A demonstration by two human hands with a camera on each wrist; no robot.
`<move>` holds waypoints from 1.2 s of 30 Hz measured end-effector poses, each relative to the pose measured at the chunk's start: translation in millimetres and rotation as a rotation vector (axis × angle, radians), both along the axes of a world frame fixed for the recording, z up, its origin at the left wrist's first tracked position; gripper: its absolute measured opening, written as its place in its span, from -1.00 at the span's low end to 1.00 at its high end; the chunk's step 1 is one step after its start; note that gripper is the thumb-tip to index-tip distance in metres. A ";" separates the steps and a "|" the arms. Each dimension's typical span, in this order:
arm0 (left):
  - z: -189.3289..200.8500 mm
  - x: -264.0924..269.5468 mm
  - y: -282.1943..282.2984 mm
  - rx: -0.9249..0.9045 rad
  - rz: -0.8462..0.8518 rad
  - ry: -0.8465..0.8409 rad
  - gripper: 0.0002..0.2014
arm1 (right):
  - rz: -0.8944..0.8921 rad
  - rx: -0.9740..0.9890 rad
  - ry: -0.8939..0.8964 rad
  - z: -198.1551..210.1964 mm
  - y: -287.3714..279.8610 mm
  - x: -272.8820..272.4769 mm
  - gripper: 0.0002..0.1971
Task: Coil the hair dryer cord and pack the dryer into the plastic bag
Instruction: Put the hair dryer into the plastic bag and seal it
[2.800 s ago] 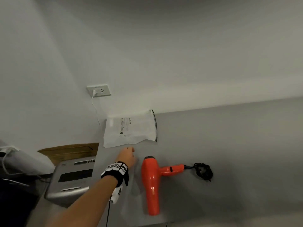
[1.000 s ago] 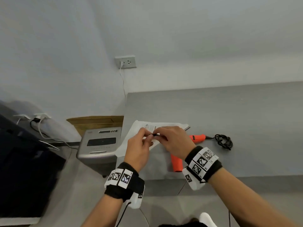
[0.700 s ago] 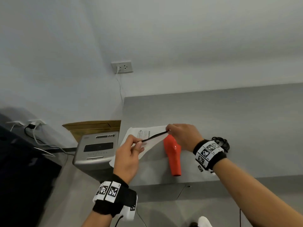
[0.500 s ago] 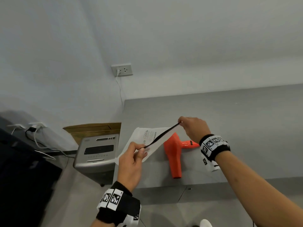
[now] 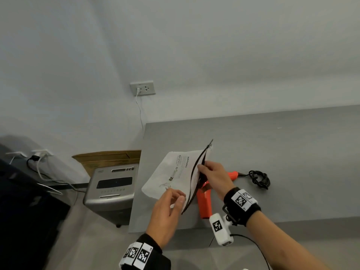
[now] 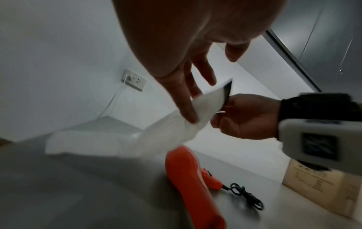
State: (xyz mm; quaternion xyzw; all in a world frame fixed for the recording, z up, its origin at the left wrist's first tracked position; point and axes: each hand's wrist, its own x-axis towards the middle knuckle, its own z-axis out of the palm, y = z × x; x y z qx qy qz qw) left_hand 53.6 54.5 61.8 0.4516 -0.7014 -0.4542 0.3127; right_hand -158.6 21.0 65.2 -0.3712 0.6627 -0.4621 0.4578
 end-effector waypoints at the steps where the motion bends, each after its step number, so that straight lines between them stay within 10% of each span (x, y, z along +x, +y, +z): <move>1: 2.5 0.8 -4.6 0.020 -0.019 -0.086 -0.75 | 0.064 -0.018 0.040 4.0 3.7 1.7 -0.71; 8: 13.2 -9.7 -36.4 -0.048 -0.024 -0.373 -0.71 | 0.528 -0.067 0.138 25.8 24.0 20.6 -0.64; 13: 32.3 21.1 -62.3 0.026 0.182 -0.264 -0.87 | 0.349 -0.014 0.311 10.0 10.1 -27.2 -0.71; 20: 34.9 10.6 -59.4 -0.039 0.001 -0.293 -0.89 | 0.554 0.205 0.392 -20.0 -5.5 -80.6 -0.73; 26: 18.8 3.9 -52.9 -0.026 0.085 -0.254 -0.97 | 0.451 0.472 1.179 -66.6 -9.3 -142.8 -0.36; 36: -10.6 5.2 -59.7 -0.027 0.181 -0.346 -0.94 | 0.587 0.499 1.267 -103.7 17.8 -142.2 -0.63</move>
